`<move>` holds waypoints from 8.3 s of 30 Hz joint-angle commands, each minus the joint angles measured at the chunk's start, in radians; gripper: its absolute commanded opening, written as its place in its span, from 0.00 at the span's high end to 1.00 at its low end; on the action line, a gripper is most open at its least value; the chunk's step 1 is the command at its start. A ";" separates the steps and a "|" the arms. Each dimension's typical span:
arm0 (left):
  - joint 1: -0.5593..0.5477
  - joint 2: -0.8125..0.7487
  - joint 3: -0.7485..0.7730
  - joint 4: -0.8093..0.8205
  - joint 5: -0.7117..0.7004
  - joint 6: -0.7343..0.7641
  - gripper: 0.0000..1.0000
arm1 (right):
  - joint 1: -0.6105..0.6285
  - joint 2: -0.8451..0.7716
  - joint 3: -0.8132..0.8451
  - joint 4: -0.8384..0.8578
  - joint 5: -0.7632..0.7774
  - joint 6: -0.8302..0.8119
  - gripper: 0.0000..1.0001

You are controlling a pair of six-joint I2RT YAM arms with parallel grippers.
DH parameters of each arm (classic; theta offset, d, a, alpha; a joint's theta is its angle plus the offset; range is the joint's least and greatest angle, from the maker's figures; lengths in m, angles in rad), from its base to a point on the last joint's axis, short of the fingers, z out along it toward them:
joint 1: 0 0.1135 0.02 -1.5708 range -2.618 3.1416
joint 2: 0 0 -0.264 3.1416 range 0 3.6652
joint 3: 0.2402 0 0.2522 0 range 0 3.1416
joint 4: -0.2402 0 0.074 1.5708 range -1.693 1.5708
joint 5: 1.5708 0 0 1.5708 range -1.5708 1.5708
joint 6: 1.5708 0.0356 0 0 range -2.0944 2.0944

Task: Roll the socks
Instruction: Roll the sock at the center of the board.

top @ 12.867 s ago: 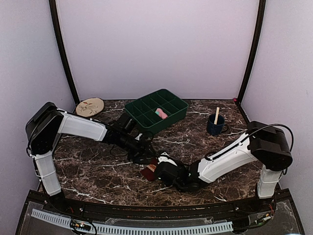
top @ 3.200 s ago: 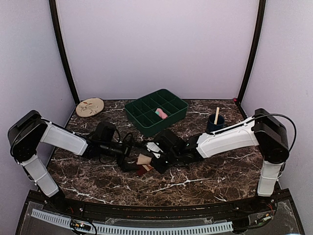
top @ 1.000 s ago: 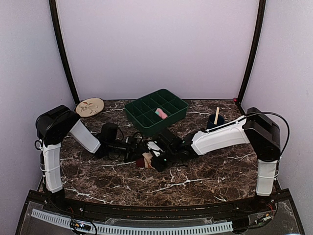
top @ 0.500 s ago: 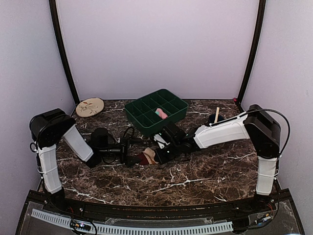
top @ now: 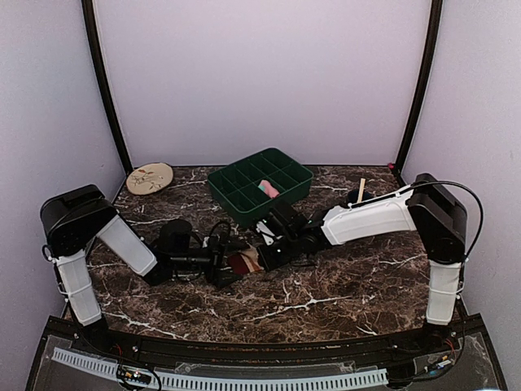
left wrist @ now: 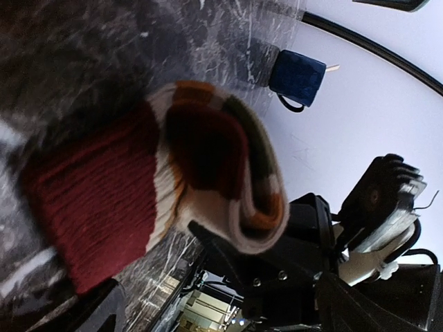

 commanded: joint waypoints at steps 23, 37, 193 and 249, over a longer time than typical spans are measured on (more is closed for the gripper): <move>-0.044 -0.296 0.135 -0.859 -0.289 0.219 0.04 | 0.146 0.042 -0.074 0.075 0.519 -0.063 1.00; 0.009 -0.313 0.126 -0.713 -0.309 0.132 0.01 | 0.164 -0.043 -0.220 0.222 0.564 -0.096 1.00; 0.251 0.239 0.530 -0.694 0.367 0.849 1.00 | -0.128 0.186 -0.167 0.846 -0.201 0.400 0.63; 0.027 -0.161 0.206 -0.752 0.045 0.717 0.47 | -0.133 -0.001 -0.129 0.110 -0.638 0.087 1.00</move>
